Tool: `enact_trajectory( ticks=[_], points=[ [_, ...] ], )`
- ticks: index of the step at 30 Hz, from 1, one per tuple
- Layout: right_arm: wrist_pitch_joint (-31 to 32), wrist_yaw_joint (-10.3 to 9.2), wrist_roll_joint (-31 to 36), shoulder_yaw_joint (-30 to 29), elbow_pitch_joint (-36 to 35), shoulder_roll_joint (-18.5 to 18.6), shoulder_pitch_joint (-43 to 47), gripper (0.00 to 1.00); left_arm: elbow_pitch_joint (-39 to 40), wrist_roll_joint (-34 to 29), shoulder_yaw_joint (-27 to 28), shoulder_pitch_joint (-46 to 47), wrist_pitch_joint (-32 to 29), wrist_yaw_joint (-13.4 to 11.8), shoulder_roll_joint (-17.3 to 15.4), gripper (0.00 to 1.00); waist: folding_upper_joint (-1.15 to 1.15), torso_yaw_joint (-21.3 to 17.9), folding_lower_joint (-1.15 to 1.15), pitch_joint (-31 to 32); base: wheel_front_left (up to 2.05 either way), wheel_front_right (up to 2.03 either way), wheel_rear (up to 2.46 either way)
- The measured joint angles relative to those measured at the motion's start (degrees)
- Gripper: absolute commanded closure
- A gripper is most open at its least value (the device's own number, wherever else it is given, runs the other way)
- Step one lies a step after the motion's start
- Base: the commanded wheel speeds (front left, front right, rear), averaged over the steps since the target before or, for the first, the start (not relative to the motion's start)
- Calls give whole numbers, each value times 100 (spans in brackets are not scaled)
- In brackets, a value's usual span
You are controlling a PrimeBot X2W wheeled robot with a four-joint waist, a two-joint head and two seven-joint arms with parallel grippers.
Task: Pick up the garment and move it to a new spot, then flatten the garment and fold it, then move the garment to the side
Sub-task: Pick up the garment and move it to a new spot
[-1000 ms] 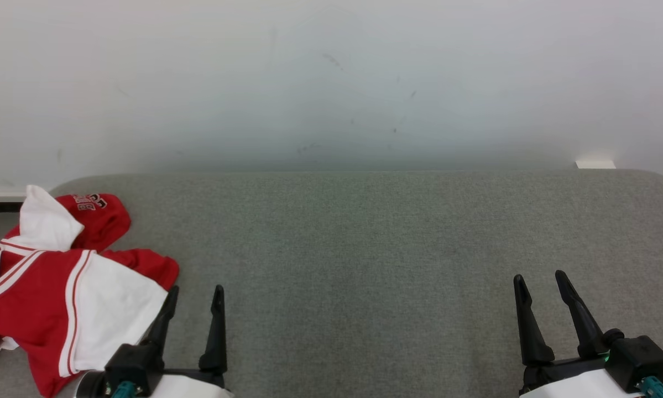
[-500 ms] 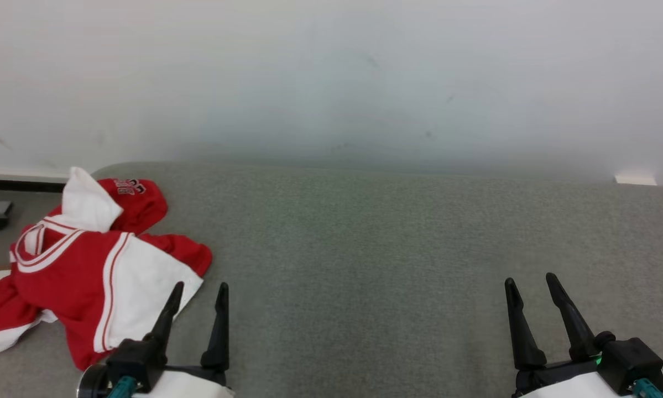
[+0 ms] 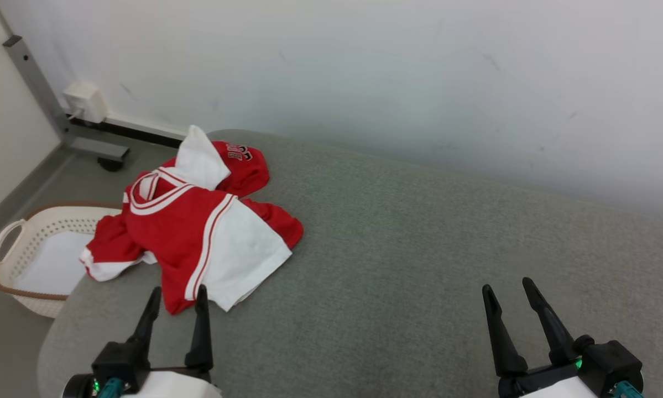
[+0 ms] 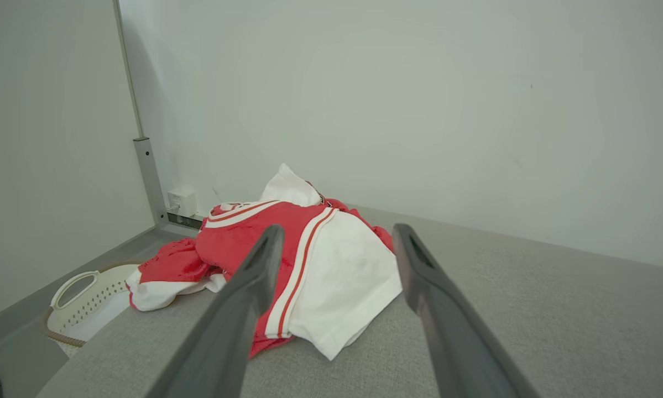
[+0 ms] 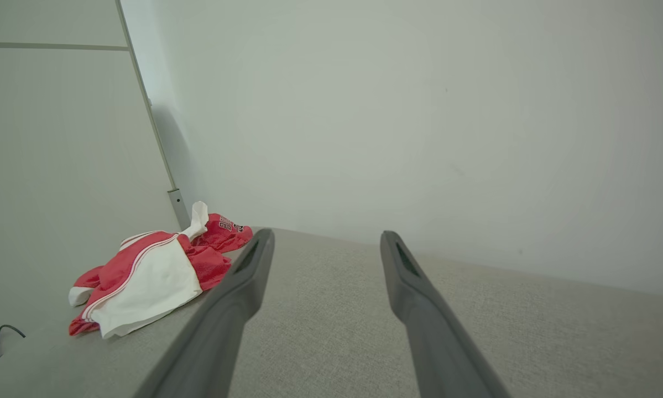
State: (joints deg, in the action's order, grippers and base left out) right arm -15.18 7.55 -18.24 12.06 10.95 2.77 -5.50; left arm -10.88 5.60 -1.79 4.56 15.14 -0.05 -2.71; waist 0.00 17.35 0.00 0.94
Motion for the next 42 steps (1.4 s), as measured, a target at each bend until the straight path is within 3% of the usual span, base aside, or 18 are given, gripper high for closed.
enact_trajectory(
  ticks=[8, 14, 20, 29, 42],
  points=[
    [0, 0, -8, 121, 32, -1, -21, 0, -44, 47, 99, -6, -1, -24, 0, 0, 0, 484, 0, 11, 0, 0, 0],
    [0, 0, -43, 138, 54, 0, -24, 0, -165, 224, 146, 33, -1, -47, -1, 0, 0, 555, 0, 25, 0, 0, 0],
    [0, 0, -44, 176, 33, 1, -20, 0, -305, 232, 253, 351, 0, 164, -18, 0, 0, 495, 0, -34, 0, 0, 0],
    [0, 0, -38, 261, 1, -1, -80, 0, -1004, 309, 331, 1522, -204, 456, -441, 0, 0, 254, 0, -195, 0, 0, 0],
    [0, 0, 24, 311, -69, -1, -588, 0, -2530, 991, 602, 3245, -1611, 673, -1400, 0, 0, -687, 0, -975, 0, 0, 0]
  ],
)
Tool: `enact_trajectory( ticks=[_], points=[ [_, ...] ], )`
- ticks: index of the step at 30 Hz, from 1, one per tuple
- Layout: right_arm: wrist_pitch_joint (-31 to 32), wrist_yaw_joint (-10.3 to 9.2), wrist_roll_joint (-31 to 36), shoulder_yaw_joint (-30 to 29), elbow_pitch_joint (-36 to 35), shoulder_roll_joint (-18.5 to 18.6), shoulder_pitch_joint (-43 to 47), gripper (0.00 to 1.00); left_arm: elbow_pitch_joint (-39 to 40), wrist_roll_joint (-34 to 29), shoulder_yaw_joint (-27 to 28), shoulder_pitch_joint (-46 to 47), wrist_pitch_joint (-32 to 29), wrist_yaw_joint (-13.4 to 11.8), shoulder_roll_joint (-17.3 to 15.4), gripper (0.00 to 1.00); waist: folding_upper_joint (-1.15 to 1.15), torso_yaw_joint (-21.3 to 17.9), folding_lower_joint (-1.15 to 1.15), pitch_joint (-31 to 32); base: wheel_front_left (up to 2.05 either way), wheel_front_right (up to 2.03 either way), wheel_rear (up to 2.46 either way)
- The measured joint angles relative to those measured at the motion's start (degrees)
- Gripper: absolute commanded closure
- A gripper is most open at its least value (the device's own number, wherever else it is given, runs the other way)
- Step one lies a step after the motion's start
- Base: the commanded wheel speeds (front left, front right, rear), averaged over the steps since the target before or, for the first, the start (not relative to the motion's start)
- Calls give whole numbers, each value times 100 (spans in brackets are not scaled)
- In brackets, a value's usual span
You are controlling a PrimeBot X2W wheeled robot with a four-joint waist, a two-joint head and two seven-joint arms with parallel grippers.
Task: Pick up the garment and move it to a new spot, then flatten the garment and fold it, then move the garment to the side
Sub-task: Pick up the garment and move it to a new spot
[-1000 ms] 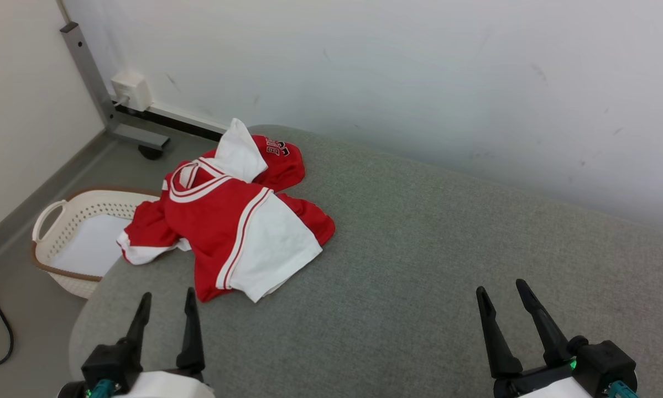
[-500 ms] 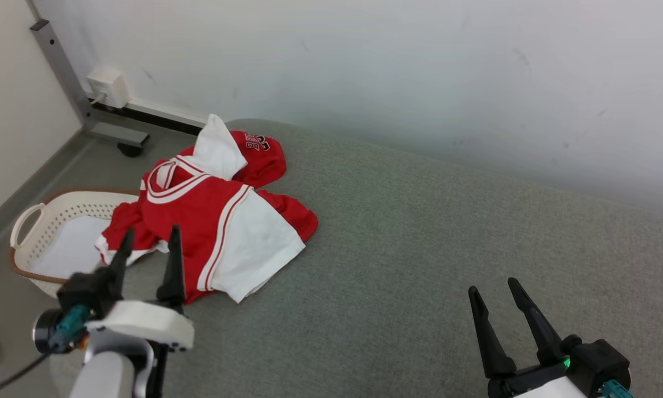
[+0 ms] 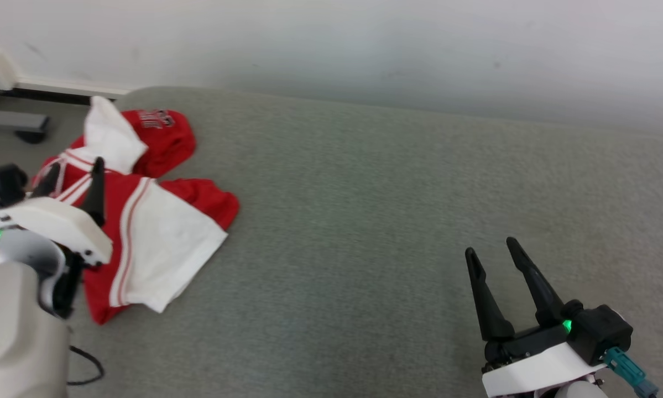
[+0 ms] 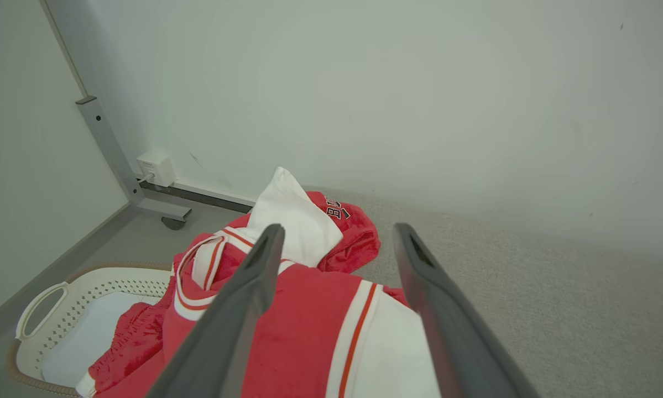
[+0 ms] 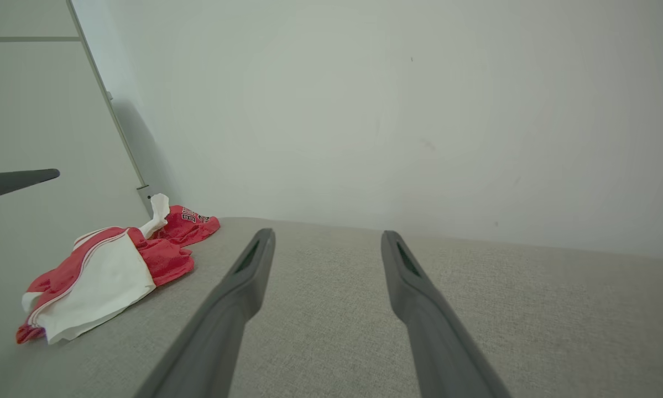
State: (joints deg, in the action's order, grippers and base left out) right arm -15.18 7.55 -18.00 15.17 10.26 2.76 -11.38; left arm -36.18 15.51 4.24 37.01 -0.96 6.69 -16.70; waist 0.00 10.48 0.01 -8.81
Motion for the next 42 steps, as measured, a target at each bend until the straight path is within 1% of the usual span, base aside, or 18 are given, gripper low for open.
enact_trajectory(
  ticks=[3, 8, 15, 19, 23, 24, 25, 26, 33, 38, 42],
  points=[
    [0, 0, -2, -13, -13, 2, -92, 0, -464, 89, 43, 298, -264, 34, -260, 0, 0, -275, 0, -163, 0, 0, 0],
    [0, 0, -37, 26, -58, 3, -192, 0, -1323, 259, 99, 509, -461, 43, -626, 0, 0, -707, -1, -392, 0, 0, 0],
    [0, 0, -119, -19, -90, 2, -270, 0, -2427, 416, 124, 504, -846, 44, -735, 0, 0, -1164, -1, -660, 0, 0, 0],
    [0, 0, -119, -29, -108, 4, -303, 0, -2836, 419, 65, 600, -1131, 62, -829, 0, 0, -1272, -1, -797, 0, 0, 0],
    [0, 0, -119, -51, -108, 5, -376, 0, -3008, 439, -30, 756, -1255, 71, -860, 0, 0, -1292, -1, -869, 0, 0, 0],
    [0, 0, -119, -52, -104, 5, -385, 0, -3019, 466, -52, 771, -1221, 82, -857, 15, 0, -1286, -1, -866, 0, 0, 0],
    [0, 0, -119, -51, -98, 4, -387, 0, -3030, 478, -71, 778, -1179, 85, -849, 60, 0, -1278, -1, -852, 0, 0, 0],
    [0, 0, -119, -45, -90, 3, -387, 0, -3047, 482, -101, 782, -1145, 85, -837, 100, 0, -1269, -1, -828, 0, 0, 0],
    [0, 0, -123, -58, -13, 4, -351, 0, -2982, 575, -506, 753, -799, 85, -737, 100, 0, -1173, -1, -504, 0, 0, 0],
    [0, 0, -164, -93, 43, 3, -168, 0, -2599, 571, -1013, 742, -424, 85, -802, 100, 0, -1066, -1, -119, 0, 0, 0],
    [0, 0, -240, -112, 67, 3, 36, 0, -2184, 662, -1455, 776, -316, 85, -871, 100, 0, -961, -1, 237, 0, 0, 0]
  ],
)
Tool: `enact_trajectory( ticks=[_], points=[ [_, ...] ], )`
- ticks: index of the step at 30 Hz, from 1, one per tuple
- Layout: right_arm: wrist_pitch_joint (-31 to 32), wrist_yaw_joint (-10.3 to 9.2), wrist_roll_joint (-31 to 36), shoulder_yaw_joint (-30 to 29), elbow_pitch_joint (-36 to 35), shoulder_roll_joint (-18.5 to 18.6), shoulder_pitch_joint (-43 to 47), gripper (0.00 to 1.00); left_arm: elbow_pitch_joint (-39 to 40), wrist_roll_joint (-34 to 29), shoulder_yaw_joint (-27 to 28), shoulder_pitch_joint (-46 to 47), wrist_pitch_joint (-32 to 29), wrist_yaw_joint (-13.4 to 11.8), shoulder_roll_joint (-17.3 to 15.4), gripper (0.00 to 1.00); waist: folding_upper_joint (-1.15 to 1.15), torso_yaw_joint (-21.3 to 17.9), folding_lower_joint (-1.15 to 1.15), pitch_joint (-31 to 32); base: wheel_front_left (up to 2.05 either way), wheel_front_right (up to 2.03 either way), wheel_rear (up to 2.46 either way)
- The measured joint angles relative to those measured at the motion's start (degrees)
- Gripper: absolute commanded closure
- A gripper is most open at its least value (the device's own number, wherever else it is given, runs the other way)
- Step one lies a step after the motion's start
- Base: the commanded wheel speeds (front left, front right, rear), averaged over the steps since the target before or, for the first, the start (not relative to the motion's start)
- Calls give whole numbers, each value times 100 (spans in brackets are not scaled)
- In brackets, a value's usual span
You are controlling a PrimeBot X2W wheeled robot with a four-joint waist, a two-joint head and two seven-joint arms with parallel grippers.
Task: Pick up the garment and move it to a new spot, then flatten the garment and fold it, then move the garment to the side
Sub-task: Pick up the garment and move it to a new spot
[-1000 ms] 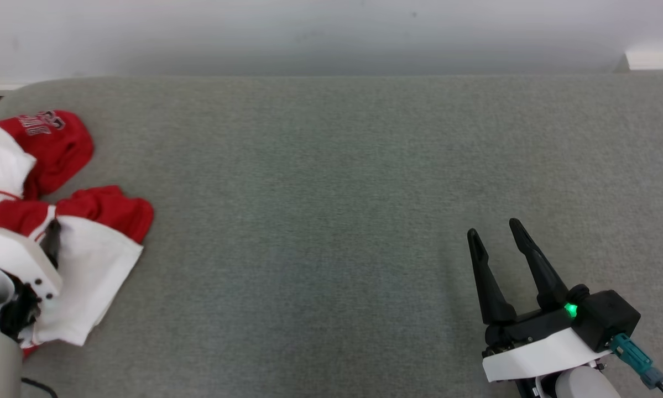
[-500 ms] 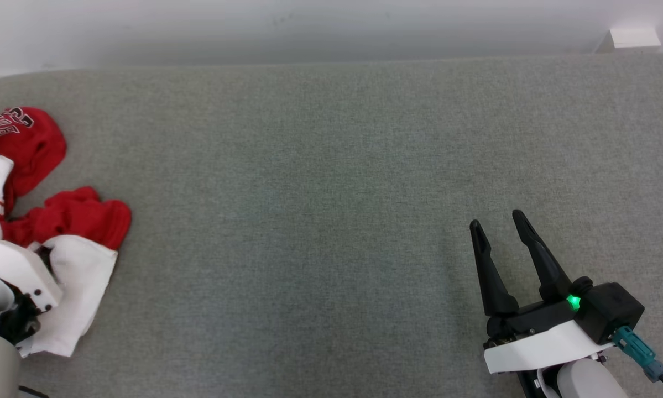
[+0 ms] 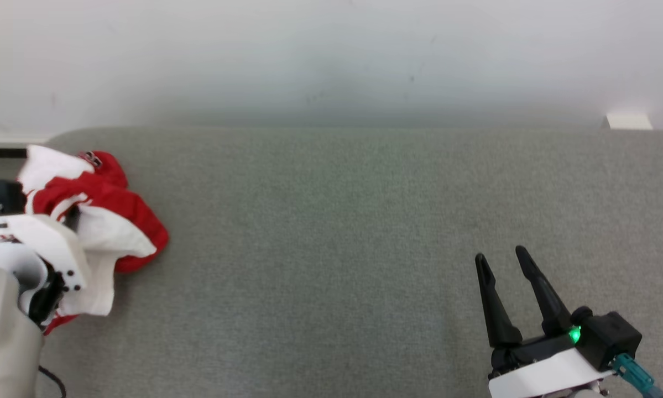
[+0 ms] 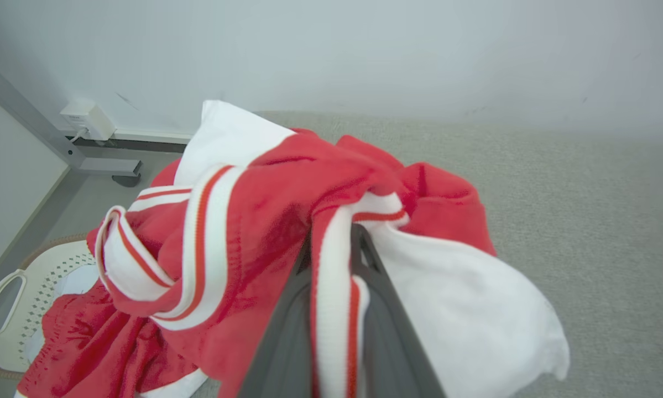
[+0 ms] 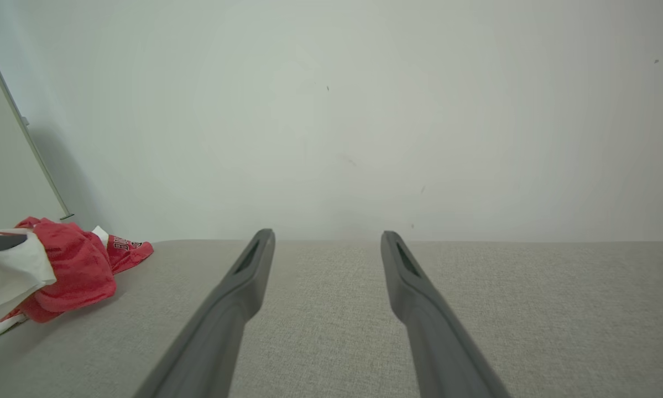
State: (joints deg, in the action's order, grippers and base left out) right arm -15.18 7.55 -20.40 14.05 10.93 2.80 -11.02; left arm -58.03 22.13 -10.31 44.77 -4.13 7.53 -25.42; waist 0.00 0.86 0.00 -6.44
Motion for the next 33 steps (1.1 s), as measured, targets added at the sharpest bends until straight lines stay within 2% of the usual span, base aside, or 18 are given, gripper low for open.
enact_trajectory(
  ticks=[9, 18, 21, 26, 30, 33],
  points=[
    [0, 0, -81, -75, -1, -1, 288, 0, 1392, 386, -926, 241, -71, 0, -138, 100, 0, 142, 0, 681, 0, 0, 0],
    [0, 0, -78, -166, -18, -1, 372, 0, 3119, 676, -1270, 444, -298, 0, -146, 100, 0, -238, 0, 853, 0, 0, 0],
    [-1, 0, -68, -186, -26, -1, 378, 0, 3669, 791, -1304, 406, -372, -11, -15, 100, 0, -443, 0, 869, 0, 0, 0],
    [0, 0, -20, -180, -22, 1, 375, 0, 4288, 758, -1503, 18, -377, -201, 182, 100, 0, -845, 0, 857, 0, 0, 0],
    [-1, 0, 25, -215, -22, -1, 368, 0, 4448, 742, -1661, -426, -111, -367, 476, 100, -1, -1188, 0, 821, 0, 0, 0],
    [0, 0, 53, -265, -2, 0, 367, 0, 4255, 765, -1882, -810, 156, -398, 798, 100, -1, -1422, 0, 778, 0, 0, 0]
  ],
)
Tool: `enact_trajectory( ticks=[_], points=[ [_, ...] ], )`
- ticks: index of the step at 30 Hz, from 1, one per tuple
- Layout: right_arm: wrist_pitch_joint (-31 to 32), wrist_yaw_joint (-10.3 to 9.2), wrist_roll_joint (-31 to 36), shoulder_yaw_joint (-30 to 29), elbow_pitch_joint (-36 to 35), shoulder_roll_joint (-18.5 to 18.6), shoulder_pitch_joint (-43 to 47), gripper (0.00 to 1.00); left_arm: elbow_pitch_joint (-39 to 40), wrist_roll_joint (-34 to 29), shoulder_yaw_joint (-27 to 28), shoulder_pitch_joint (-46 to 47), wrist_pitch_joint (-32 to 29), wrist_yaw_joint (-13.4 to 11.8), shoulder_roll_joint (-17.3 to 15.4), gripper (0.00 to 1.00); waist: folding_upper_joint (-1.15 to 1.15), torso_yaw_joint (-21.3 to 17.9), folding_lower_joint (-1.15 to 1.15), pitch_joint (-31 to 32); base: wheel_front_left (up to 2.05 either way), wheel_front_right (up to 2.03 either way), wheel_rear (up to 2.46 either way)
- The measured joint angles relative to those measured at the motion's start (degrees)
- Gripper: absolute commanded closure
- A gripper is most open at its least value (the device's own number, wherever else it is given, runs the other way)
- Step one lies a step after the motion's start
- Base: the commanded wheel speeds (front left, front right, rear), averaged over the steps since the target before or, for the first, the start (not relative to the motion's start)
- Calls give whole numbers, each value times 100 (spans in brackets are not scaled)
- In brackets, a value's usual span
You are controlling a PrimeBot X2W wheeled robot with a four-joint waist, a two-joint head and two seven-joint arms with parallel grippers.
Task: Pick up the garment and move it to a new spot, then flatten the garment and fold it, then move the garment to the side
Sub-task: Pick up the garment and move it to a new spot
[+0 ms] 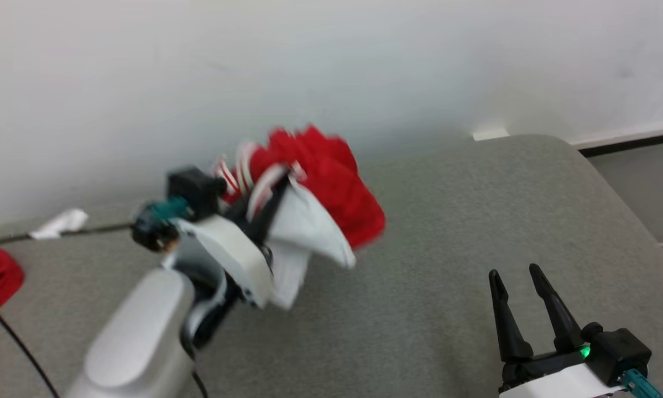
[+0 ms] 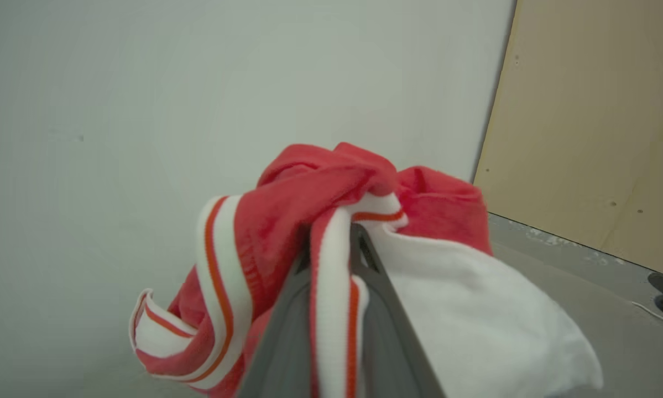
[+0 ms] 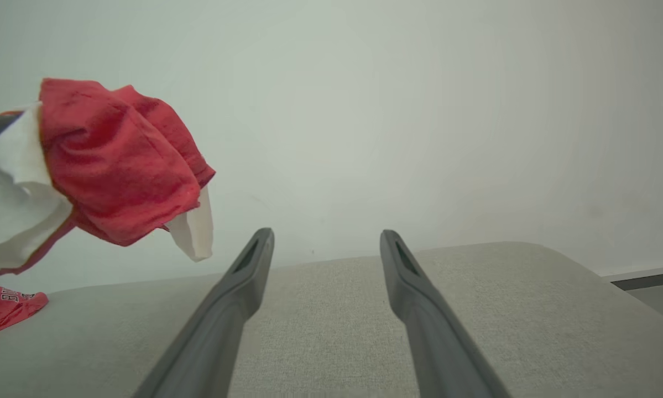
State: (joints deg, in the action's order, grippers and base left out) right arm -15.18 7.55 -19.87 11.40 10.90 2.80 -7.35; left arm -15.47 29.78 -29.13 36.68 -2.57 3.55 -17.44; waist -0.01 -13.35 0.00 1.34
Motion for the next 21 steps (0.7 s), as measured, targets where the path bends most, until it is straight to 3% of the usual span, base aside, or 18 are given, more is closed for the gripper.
enact_trajectory(
  ticks=[12, 13, 14, 21],
  points=[
    [0, 0, 48, 126, 15, -1, -143, 0, -2335, -375, -880, -620, 1238, 119, 989, 100, 0, -497, 0, -275, 0, 0, 0],
    [0, 0, 53, 124, 21, -1, -144, 0, -2503, -387, -906, -595, 1301, 129, 1042, 67, 0, -489, 0, -276, 0, 0, 0],
    [0, 0, 62, 113, 25, 0, -142, 0, -2647, -392, -943, -558, 1373, 149, 1099, 2, 0, -471, 0, -273, 0, 0, 0],
    [0, 0, 73, 68, 41, 0, -124, 0, -3012, -397, -1072, -217, 1639, 261, 1294, 0, 0, -203, 0, -218, 0, 0, 0]
  ],
)
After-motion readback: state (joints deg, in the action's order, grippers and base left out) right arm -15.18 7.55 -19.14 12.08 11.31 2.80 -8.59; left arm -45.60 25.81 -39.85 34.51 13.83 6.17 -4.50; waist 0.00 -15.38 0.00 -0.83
